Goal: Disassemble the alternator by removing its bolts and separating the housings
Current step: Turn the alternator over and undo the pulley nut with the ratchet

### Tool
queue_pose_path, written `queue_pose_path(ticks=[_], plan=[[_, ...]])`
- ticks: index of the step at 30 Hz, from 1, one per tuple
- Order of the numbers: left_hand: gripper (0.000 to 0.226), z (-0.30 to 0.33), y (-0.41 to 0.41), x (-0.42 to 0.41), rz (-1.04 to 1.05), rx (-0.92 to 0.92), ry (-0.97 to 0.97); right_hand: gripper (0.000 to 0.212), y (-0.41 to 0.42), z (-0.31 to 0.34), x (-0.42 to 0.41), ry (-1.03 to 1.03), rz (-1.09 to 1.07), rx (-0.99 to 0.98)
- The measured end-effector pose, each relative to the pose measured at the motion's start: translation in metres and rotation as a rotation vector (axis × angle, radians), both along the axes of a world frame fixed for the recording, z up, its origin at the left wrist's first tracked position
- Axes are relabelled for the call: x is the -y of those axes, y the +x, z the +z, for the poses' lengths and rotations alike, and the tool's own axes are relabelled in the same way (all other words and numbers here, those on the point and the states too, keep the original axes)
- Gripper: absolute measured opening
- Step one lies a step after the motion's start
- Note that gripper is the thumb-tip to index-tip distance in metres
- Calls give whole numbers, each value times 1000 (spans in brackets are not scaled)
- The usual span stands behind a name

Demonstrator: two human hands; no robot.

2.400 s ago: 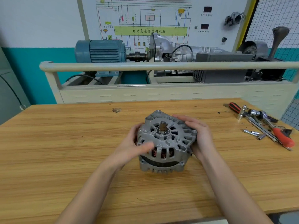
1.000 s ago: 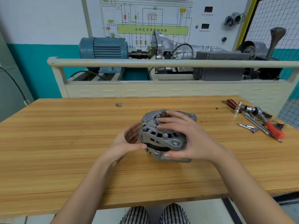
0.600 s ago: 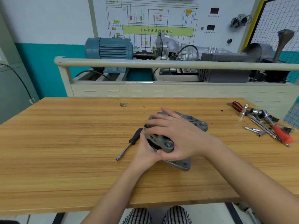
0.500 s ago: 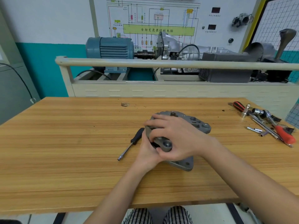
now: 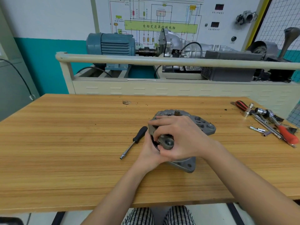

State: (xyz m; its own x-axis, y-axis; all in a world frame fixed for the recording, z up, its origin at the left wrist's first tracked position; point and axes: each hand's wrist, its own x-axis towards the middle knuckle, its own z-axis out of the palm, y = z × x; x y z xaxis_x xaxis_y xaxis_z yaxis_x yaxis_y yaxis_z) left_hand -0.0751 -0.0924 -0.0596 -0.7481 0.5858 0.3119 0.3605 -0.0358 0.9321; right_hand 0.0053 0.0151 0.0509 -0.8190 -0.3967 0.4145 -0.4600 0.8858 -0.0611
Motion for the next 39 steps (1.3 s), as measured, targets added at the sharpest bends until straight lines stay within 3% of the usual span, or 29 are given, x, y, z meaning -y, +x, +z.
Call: queue_pose_path(ticks=[2,4,7,9,11,13,16,26,32,39], plan=[[110,1,1,2,-15,22,0,38,2,3,-2,-2,-27,53],[114,2,2,8,-30,79,-10,54,10,11,-10,-211,-12,114],[144,10,3,23,-78,147,-22,29,23,19,-45,-808,-96,-102],[159,20,5,30,-47,146,-17,24,23,9,-69,-1011,-341,-84],[156,31,5,30,-37,97,6,46,18,-13,-76,-1178,-482,138],[147,38,3,26,-40,13,-4,60,13,-33,-70,-1468,-358,257],[135,41,1,23,-5,-61,2,47,6,-42,-59,-1760,-225,131],[120,41,1,16,89,-75,76,25,-9,-50,-55,-1887,-323,-66],[129,48,-15,16,64,-10,106,24,-17,-40,-42,-1937,-409,-148],[117,46,-29,25,52,80,125,36,-15,-37,-31,-1684,-468,-109]])
